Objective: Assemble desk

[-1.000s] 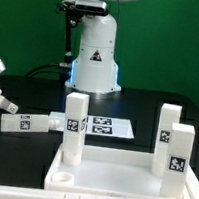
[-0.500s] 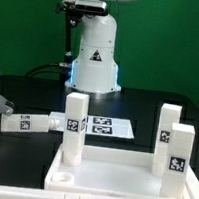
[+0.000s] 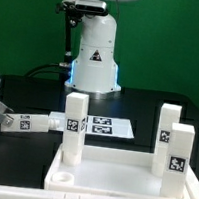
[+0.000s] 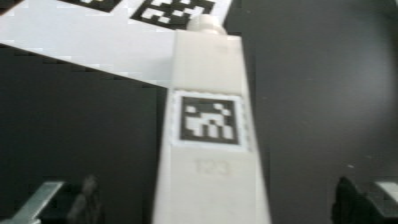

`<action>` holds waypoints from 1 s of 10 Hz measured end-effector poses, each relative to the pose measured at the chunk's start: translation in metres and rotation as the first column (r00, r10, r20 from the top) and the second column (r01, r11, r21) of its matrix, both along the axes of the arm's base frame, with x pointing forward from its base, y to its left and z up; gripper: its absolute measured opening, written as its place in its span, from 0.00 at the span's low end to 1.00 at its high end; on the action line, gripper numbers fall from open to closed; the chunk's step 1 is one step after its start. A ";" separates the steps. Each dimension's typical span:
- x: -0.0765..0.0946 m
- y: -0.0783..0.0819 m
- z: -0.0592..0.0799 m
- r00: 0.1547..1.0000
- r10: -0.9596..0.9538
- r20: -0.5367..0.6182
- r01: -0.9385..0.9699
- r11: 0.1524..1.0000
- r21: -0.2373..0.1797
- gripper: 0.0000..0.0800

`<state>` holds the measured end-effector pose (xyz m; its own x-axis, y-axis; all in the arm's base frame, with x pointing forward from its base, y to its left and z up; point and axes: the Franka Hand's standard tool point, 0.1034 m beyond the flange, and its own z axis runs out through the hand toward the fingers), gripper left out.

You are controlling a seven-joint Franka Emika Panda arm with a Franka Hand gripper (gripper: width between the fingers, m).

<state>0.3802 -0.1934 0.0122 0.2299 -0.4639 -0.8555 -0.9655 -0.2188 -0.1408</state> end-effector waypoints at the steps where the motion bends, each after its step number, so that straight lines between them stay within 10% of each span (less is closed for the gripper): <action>1: 0.002 0.002 -0.001 1.000 -0.006 -0.017 0.006 1.000 0.000 0.81; 8: 0.001 0.013 -0.007 0.999 -0.007 -0.040 0.007 1.000 0.001 0.80; 10: 0.001 0.013 -0.007 0.999 -0.007 -0.040 0.008 1.000 0.001 0.35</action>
Offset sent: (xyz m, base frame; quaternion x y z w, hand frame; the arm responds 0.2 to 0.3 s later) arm -0.0125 0.0153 -0.0320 0.0047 0.0078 0.0324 0.9994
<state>0.3813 -0.1805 0.0048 0.1919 -0.4647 -0.8644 -0.9720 -0.2115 -0.1021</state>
